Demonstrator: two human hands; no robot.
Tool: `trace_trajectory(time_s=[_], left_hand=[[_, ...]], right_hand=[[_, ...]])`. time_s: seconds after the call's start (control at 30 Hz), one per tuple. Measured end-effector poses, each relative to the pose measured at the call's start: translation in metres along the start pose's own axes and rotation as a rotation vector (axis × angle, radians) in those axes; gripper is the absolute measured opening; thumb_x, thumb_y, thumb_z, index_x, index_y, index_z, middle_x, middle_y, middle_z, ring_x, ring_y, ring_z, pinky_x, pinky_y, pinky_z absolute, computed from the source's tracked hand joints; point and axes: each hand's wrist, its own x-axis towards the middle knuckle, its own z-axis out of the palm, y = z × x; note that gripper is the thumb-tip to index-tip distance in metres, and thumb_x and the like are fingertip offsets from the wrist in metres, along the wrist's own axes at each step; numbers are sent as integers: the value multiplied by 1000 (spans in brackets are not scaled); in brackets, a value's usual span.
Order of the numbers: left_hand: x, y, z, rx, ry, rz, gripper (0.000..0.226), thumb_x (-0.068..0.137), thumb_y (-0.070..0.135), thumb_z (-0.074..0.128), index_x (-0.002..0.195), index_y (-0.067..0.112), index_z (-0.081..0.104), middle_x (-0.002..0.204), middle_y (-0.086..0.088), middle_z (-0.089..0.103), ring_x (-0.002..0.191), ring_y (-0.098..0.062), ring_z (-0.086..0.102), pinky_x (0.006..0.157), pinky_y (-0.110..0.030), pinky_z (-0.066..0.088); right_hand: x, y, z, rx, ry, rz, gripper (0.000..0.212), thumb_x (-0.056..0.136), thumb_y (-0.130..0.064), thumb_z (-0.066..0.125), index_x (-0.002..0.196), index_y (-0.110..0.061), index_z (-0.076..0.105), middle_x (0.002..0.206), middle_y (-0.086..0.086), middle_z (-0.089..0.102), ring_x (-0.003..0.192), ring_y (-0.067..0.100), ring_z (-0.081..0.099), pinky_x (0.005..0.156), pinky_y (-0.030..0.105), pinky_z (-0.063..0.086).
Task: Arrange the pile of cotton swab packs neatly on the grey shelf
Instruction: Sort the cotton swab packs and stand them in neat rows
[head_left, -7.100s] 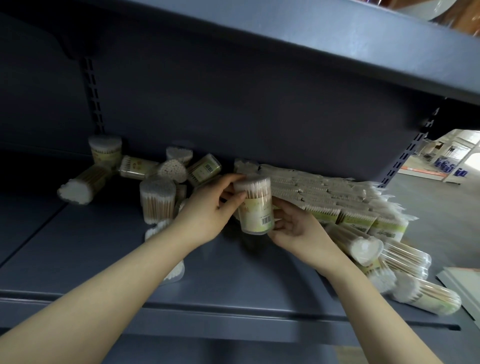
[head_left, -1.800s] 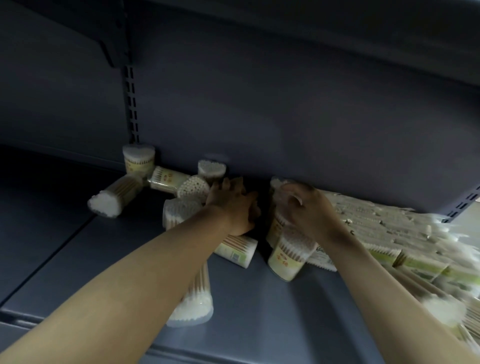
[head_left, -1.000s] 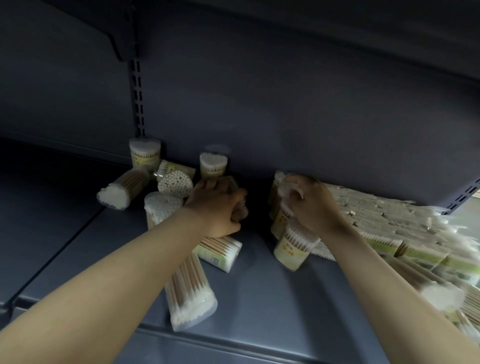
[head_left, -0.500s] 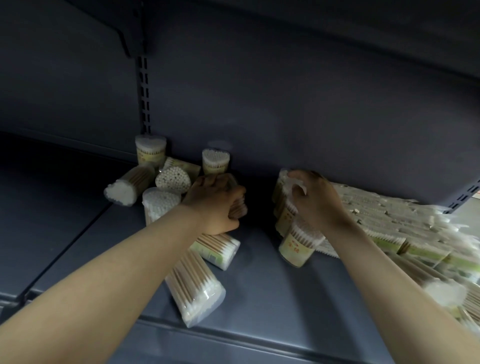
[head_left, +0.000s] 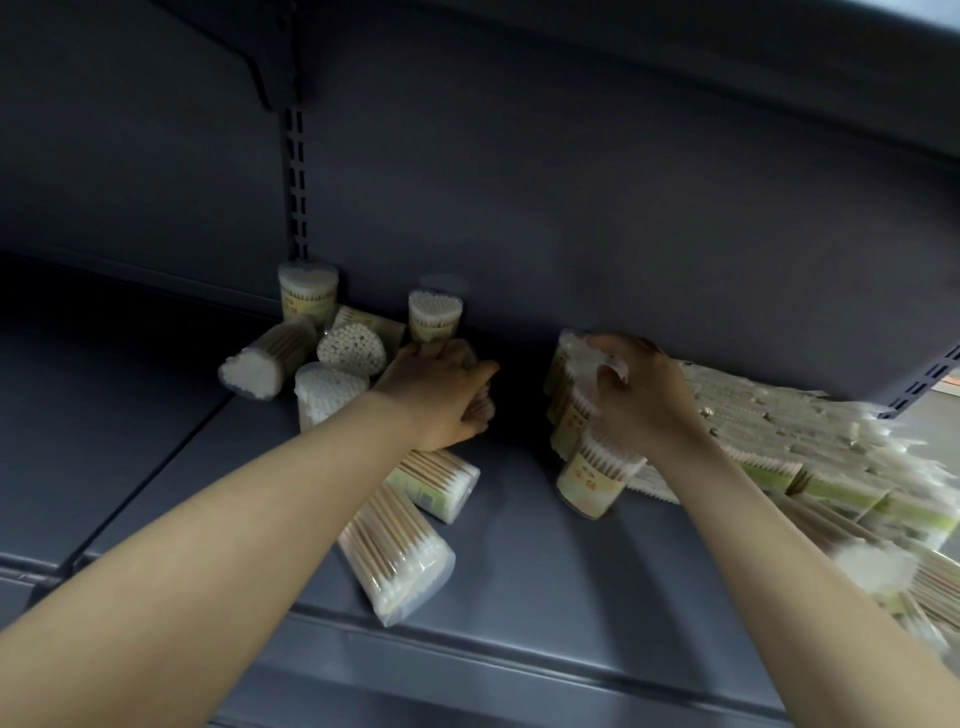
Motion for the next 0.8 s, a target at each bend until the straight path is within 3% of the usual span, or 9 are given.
trace_trajectory(time_s=[0.2, 0.37, 0.5, 0.63, 0.73, 0.8], left_hand=[[-7, 10, -10, -1, 159, 25, 40, 92, 41, 43, 126, 19, 45, 129, -3, 45, 117, -25, 45, 88, -35, 37], [-25, 16, -10, 8, 286, 10, 32, 91, 32, 40, 108, 15, 60, 115, -6, 56, 105, -28, 53, 73, -32, 35], [-42, 19, -10, -83, 390, 33, 40, 75, 29, 32, 69, 9, 66, 78, -12, 65, 63, -33, 62, 53, -28, 41], [-61, 20, -15, -120, 368, -2, 36, 72, 28, 37, 78, 12, 69, 86, -11, 66, 67, -34, 61, 53, -32, 47], [-78, 16, -19, -175, 366, -57, 23, 73, 15, 57, 92, 10, 69, 98, -15, 64, 82, -38, 57, 61, -38, 46], [-88, 12, -21, -143, 380, -65, 23, 72, 18, 52, 85, 7, 68, 89, -15, 62, 77, -37, 57, 59, -36, 44]], right_hand=[[-11, -3, -7, 16, 96, -59, 37, 82, -2, 49, 116, -12, 58, 120, 9, 57, 113, 27, 49, 92, 30, 36], [-22, -8, -3, 36, 165, -114, 33, 76, -2, 51, 106, -8, 62, 105, 14, 61, 104, 31, 51, 85, 27, 33], [-34, -18, 2, 77, 190, -147, 29, 74, -2, 49, 98, -8, 64, 99, 14, 61, 97, 34, 54, 73, 24, 30], [-51, -29, 0, 222, 235, -197, 34, 69, -9, 43, 94, -8, 65, 88, 10, 62, 85, 24, 53, 66, 20, 29], [-65, -34, 6, 266, 182, -191, 35, 69, -11, 43, 96, -12, 65, 77, 0, 55, 79, 24, 53, 69, 29, 38], [-74, -37, 11, 285, 111, -186, 36, 69, -13, 43, 98, -14, 64, 77, -3, 54, 79, 24, 54, 70, 32, 42]])
